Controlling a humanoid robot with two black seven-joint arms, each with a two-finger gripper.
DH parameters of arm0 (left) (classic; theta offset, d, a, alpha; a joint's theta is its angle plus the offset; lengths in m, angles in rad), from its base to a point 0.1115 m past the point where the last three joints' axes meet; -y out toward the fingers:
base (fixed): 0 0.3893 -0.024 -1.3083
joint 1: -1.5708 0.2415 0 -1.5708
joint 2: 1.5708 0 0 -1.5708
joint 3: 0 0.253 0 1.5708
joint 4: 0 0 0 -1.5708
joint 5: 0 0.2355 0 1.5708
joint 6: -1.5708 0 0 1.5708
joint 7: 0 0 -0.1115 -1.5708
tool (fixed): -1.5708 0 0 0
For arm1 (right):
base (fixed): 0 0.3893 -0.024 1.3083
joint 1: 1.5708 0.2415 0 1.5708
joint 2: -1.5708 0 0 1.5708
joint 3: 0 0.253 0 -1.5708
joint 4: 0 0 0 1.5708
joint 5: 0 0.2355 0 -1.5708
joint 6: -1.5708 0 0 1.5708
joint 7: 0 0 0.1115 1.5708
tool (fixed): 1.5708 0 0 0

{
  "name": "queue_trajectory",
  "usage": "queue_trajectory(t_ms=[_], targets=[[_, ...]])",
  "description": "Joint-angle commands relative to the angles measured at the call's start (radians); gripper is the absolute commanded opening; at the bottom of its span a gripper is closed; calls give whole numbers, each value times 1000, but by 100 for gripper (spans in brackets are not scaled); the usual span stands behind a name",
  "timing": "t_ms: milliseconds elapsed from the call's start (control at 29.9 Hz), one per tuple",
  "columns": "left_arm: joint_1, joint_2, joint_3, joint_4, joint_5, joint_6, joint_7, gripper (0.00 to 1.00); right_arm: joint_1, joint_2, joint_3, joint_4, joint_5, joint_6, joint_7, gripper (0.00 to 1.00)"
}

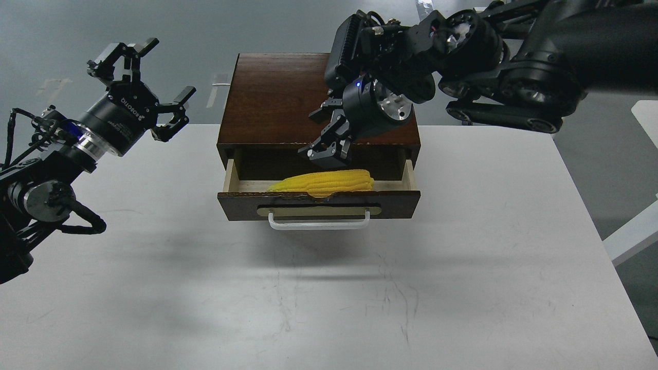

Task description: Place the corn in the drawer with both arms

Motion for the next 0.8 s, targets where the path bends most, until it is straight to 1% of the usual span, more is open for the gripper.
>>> queue_trajectory(t_ms=[0, 134, 201, 234, 268, 335, 402, 469, 502, 535, 636, 669, 770], targets=[[0, -2, 0, 1, 0, 0, 0, 98, -17, -98, 45, 0, 142, -1, 0, 99], [0, -5, 0, 1, 1, 0, 0, 98, -106, -200, 137, 0, 317, -4, 0, 99], [2, -16, 0, 3, 1, 0, 0, 98, -227, -297, 293, -3, 438, -1, 0, 100], [2, -16, 0, 3, 1, 0, 0, 98, -264, -324, 336, -6, 459, -1, 0, 100], [2, -19, 0, 5, 1, 0, 0, 98, -340, -373, 423, -12, 489, -2, 0, 100], [3, -22, 0, 6, 0, 0, 0, 98, -422, -416, 513, -14, 500, -4, 0, 100], [8, -30, 0, 8, 0, 0, 0, 98, -583, -488, 673, -12, 501, -4, 0, 100], [8, -31, 0, 8, 0, 0, 0, 98, -699, -532, 756, -15, 501, -7, 0, 100], [11, -31, 0, 8, 0, 0, 0, 98, -773, -549, 816, -14, 501, -7, 0, 100], [11, -31, 0, 8, 0, 0, 0, 98, -774, -550, 817, -14, 501, -7, 0, 100], [11, -33, 0, 8, 0, 0, 0, 98, -929, -576, 945, -17, 513, -16, 0, 100], [12, -36, 0, 8, 0, 0, 0, 98, -979, -577, 993, -25, 536, -16, 0, 100], [14, -48, -1, 8, 0, 0, 0, 98, -1059, -570, 1045, -66, 627, -15, 0, 100]])
